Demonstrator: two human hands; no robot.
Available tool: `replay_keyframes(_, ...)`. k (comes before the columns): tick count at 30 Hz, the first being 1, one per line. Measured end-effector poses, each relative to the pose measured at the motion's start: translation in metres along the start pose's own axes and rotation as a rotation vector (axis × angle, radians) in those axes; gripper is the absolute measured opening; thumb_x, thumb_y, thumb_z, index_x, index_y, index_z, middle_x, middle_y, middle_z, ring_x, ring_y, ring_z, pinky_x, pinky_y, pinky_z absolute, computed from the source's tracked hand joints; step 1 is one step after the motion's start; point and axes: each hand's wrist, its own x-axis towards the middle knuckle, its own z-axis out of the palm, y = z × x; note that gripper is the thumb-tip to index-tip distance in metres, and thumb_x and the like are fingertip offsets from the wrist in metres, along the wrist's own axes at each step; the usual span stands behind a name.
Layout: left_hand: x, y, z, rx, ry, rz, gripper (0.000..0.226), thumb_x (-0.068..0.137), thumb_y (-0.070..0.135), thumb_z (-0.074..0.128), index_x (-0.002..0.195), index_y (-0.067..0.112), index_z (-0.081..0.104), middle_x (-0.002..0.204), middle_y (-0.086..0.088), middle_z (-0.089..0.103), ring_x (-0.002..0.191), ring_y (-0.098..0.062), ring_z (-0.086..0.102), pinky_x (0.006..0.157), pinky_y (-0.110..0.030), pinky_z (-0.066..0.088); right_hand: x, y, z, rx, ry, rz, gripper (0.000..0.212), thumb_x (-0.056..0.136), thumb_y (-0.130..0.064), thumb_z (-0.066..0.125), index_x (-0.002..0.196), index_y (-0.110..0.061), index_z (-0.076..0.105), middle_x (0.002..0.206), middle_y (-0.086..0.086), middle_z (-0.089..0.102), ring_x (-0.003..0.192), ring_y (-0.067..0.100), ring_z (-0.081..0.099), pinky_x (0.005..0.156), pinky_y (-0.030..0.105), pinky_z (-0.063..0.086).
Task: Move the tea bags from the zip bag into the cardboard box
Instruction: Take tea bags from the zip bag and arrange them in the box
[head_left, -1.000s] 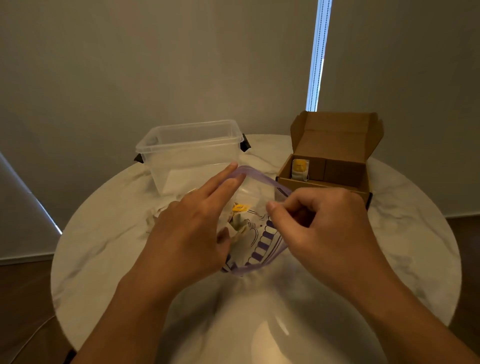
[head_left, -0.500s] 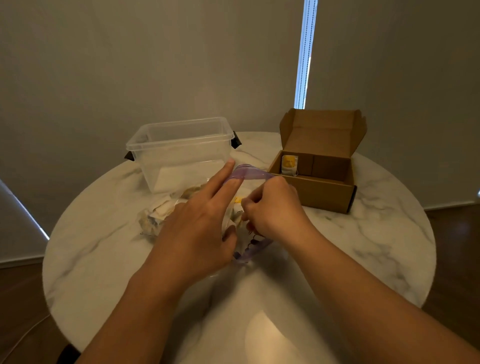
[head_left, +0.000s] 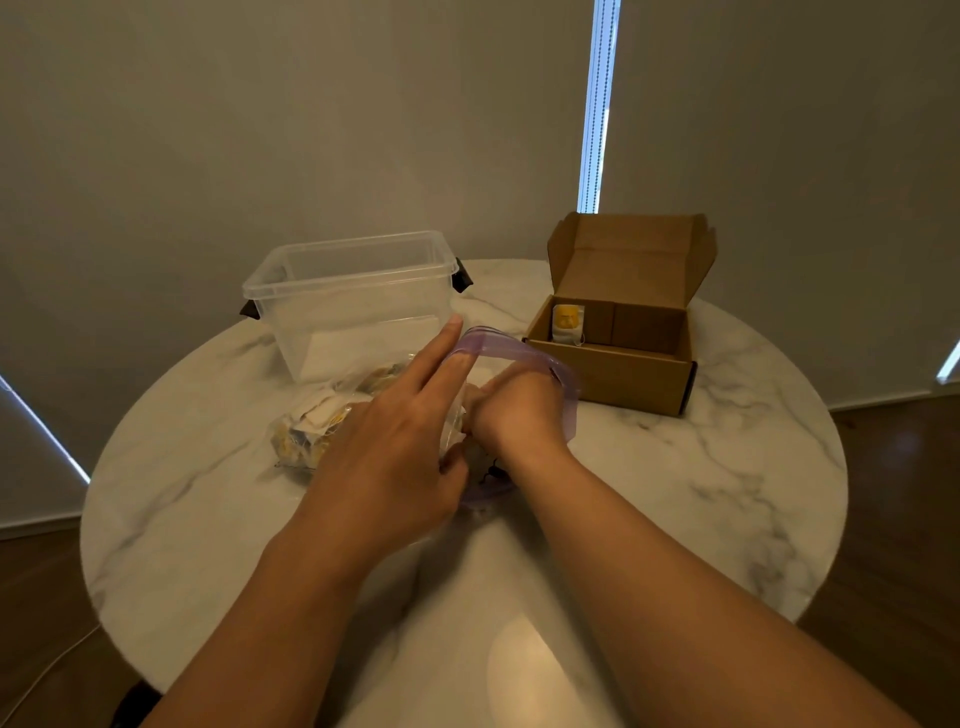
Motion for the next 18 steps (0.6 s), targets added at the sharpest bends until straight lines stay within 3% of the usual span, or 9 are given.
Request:
replay_keyframes(4,0.0,0.0,0.0,-0.017,-0.009,-0.035,0.093,0.073,0.011,0.068,0.153,0.031,0.025,0.163,0.02,0.012,0.123,-0.021,0.056,0.079,-0.044,0.057,-0.003,0.002,-0.008,0.134,0.003,-0.012,0.016,0.083,-0.032,0.069,0.08,-0.016,0.072,0.08,0.001,0.071,0.08,0.02,0.068,0.076,0.037,0.059)
replay_keyframes(7,0.0,-0.002,-0.001,-0.035,-0.007,-0.047,0.096,0.073,0.01,0.066,0.155,0.033,0.021,0.163,0.02,0.013,0.13,-0.02,0.051,0.084,-0.045,0.056,-0.018,0.007,-0.023,0.21,0.014,-0.094,0.018,0.082,-0.023,0.07,0.066,-0.015,0.074,0.068,0.0,0.07,0.075,0.018,0.068,0.074,0.039,0.059)
replay_keyframes(10,0.001,-0.005,-0.002,-0.015,-0.004,-0.064,0.093,0.074,0.012,0.067,0.155,0.029,0.024,0.163,0.018,0.016,0.127,-0.021,0.053,0.082,-0.043,0.057,-0.032,0.012,-0.039,0.145,-0.012,-0.203,0.017,0.084,-0.02,0.069,0.069,-0.014,0.074,0.068,0.0,0.069,0.074,0.013,0.065,0.07,0.035,0.058)
replay_keyframes(14,0.001,-0.014,-0.004,-0.002,-0.011,-0.079,0.095,0.073,0.01,0.068,0.155,0.031,0.024,0.162,0.022,0.016,0.124,-0.018,0.055,0.08,-0.04,0.058,-0.044,0.016,-0.056,0.105,-0.03,-0.331,0.012,0.086,-0.019,0.069,0.074,-0.018,0.071,0.071,-0.005,0.065,0.069,0.007,0.06,0.056,0.018,0.046)
replay_keyframes(18,0.0,-0.022,-0.008,0.003,-0.027,-0.109,0.106,0.071,0.005,0.071,0.156,0.039,0.017,0.161,0.025,0.016,0.133,-0.016,0.047,0.089,-0.035,0.055,-0.047,0.016,-0.063,0.134,-0.031,-0.384,0.01,0.086,-0.02,0.07,0.076,-0.022,0.07,0.072,-0.01,0.065,0.07,0.005,0.061,0.059,0.02,0.052)
